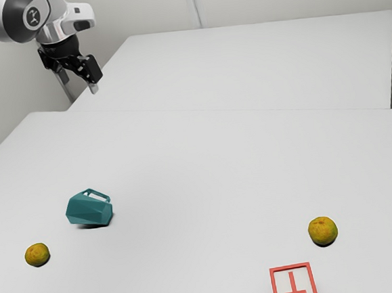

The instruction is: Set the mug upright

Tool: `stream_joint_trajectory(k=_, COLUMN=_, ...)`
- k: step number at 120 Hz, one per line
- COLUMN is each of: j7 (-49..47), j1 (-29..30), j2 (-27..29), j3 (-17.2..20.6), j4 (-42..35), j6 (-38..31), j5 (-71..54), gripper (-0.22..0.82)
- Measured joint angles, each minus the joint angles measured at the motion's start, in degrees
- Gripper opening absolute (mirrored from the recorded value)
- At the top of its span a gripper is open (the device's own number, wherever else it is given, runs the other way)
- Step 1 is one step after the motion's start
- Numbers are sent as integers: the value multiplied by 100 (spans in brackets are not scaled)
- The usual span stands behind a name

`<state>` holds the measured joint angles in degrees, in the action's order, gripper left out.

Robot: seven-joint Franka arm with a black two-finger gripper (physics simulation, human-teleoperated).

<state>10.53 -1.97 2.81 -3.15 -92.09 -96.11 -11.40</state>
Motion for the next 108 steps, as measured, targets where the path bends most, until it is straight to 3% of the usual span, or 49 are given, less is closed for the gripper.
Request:
stream_joint_trajectory(k=40, j7=52, j1=177, j2=-49, j3=-10, j4=-70, j6=-124, j5=17, gripper=60)
stream_joint_trajectory(k=68, j7=103, j1=771, j2=-417, j3=-33, j4=-298, j6=-92, j5=885, gripper=60)
stream_joint_trajectory(k=79, j7=119, j1=1201, j2=-629, j3=-32, j4=-325, j6=100, j5=1413, gripper=60)
stream_joint_trajectory(k=97, j7=141, j1=2520, j2=-946, j3=-51, j4=-325, j6=477, j5=2073, gripper=60)
stream_joint_trajectory(k=108, j7=165, j1=2868, j2=-1158, j3=-59, j4=-293, j6=670, j5=2237, gripper=60)
